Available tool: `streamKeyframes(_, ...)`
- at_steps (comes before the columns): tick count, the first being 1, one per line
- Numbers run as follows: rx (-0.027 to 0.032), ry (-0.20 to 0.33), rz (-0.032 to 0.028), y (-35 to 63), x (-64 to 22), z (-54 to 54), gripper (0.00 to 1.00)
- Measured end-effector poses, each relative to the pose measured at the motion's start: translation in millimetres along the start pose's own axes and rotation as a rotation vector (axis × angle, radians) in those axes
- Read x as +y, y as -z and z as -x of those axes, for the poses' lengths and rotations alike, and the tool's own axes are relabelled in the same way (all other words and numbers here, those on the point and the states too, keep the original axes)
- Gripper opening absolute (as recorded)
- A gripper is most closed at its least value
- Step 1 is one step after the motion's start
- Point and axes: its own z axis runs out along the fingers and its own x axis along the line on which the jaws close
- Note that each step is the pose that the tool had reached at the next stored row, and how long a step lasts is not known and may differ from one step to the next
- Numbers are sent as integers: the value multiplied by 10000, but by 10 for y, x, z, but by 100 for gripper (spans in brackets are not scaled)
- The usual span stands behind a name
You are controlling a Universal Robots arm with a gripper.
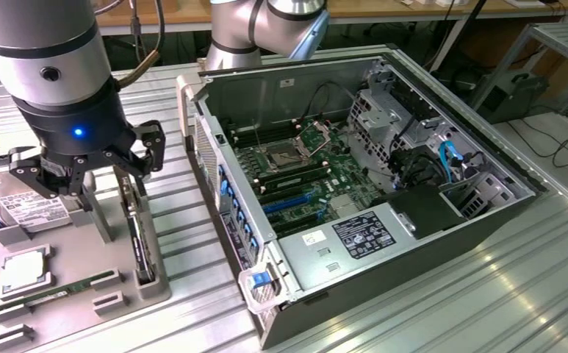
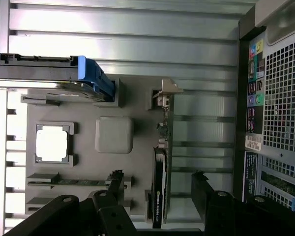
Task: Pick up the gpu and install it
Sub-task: 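Pick up the gpu and move the gpu toward the slot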
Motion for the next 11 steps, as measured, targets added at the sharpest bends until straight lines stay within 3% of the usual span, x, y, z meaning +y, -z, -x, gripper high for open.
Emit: streamKeyframes(11,1,1,-1,-141,-10,-3,66)
